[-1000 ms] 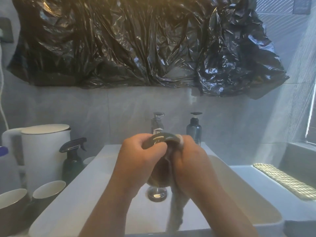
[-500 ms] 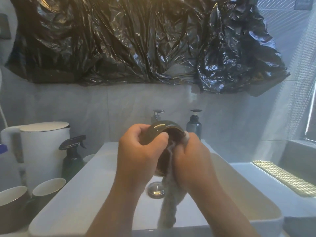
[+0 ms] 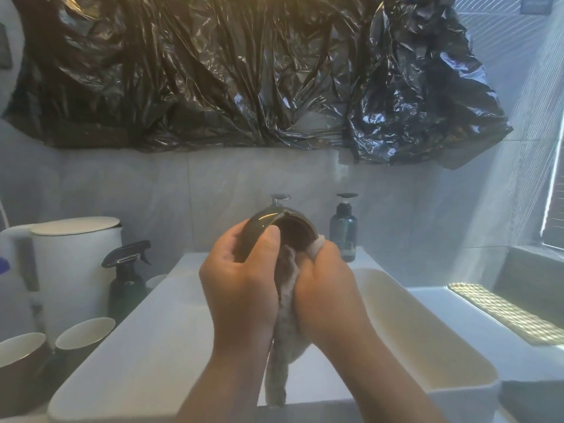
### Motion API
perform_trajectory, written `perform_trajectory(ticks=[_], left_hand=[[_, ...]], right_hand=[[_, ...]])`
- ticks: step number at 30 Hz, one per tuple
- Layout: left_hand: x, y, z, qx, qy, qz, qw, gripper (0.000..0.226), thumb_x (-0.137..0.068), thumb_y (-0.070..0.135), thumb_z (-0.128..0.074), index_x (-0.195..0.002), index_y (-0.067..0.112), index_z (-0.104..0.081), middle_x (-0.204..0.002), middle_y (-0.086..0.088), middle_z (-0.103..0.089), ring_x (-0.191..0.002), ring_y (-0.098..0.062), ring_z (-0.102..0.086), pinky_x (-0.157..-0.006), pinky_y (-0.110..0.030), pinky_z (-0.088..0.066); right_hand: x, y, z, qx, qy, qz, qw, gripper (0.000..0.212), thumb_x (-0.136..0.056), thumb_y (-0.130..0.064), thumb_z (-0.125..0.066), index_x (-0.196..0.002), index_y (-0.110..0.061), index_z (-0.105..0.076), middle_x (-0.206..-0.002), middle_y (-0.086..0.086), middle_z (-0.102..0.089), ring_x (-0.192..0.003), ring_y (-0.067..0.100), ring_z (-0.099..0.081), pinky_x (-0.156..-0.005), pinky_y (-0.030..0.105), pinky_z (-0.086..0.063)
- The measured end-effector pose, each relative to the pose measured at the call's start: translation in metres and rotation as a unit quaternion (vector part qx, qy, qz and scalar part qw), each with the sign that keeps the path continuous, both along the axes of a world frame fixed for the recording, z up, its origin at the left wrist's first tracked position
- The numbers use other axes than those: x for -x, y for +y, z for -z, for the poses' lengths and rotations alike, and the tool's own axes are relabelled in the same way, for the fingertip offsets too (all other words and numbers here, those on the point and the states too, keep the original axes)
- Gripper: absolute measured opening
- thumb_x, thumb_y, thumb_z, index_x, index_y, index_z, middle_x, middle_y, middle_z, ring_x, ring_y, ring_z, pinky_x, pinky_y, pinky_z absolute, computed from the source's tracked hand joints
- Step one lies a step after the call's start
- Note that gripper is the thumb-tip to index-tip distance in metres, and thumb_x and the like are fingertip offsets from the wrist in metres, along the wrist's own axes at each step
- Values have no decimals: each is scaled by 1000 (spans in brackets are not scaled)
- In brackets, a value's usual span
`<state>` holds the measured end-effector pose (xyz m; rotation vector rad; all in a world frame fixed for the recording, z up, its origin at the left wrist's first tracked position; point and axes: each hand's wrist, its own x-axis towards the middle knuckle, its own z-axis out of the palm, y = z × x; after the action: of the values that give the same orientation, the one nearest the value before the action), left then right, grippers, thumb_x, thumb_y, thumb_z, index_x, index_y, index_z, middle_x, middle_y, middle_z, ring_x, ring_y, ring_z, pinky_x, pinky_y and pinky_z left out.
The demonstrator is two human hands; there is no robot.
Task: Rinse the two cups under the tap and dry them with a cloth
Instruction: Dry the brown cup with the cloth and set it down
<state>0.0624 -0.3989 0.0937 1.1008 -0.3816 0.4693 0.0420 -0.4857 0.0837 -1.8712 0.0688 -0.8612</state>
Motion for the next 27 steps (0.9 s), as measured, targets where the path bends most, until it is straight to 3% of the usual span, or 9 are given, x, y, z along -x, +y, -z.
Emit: perform_trajectory(ticks=[3,5,7,10,12,16,19,23,27], left_hand=[[-5,5,-2,-9,61,205,977,29,-70,28,-68,-94,15,-77,-91,-12,-77,-84,-27,-72,-70,-39,-55],[-2,8,-6,-47,103,376,920,27,-67,27,-68,-89,15,-80,-93,-14,-71,-81,-27,-67,-70,-38,-50],[-1,10,-7,-27,123,447,886,34,-65,28,-68,-94,14,-78,-102,-18,-63,-83,-29,-61,-71,-39,-51],[-2,7,-8,69,155,446,879,38,-64,31,-64,-96,12,-74,-106,-20,-62,-85,-31,-61,-74,-42,-54],[-7,7,-8,131,187,416,880,39,-70,35,-62,-101,12,-69,-108,-21,-62,-94,-35,-61,-83,-48,-53],[-19,16,-6,223,251,364,869,58,-89,52,-51,-119,5,-66,-122,-28,-68,-117,-48,-61,-90,-68,-47],[-25,20,-5,259,261,393,842,58,-91,49,-47,-124,4,-62,-127,-33,-64,-120,-52,-58,-87,-71,-48],[-27,17,-5,260,232,398,848,50,-80,42,-59,-116,7,-67,-126,-24,-68,-114,-39,-66,-99,-51,-49],[-21,11,-7,208,229,387,869,38,-84,47,-58,-104,14,-62,-98,-14,-65,-86,-31,-66,-83,-37,-54]], right_hand=[[0,-17,-4,50,23,26,998,18,-102,-28,-42,-94,-18,-55,-84,-3,-66,-80,14,-61,-75,32,-50],[2,-31,-7,118,15,52,992,22,-104,-28,-43,-88,-21,-57,-79,-8,-64,-73,6,-60,-64,19,-47],[2,-39,-10,175,-13,63,982,30,-104,-28,-46,-75,-23,-55,-79,-10,-58,-70,4,-55,-58,10,-38],[6,-40,-11,212,-39,79,973,25,-101,-22,-52,-82,-28,-67,-86,-14,-47,-75,-6,-48,-68,0,-34],[7,-39,-12,209,-61,86,972,23,-98,-17,-58,-84,-33,-67,-85,-11,-51,-75,-8,-49,-66,5,-36],[16,-41,-19,6,-136,107,985,19,-94,-25,-67,-83,-25,-52,-72,-10,-56,-62,-13,-53,-56,3,-40],[17,-44,-20,-33,-167,13,985,11,-94,-24,-68,-83,-24,-71,-79,-4,-71,-68,-6,-61,-59,4,-44],[9,-35,-14,68,-139,-138,978,26,-90,-40,-53,-88,-56,-73,-118,-32,-66,-119,-13,-53,-97,5,-38],[2,-20,1,242,-137,-124,953,29,-95,-48,-44,-108,-33,-65,-104,-12,-67,-104,14,-62,-89,35,-50]])
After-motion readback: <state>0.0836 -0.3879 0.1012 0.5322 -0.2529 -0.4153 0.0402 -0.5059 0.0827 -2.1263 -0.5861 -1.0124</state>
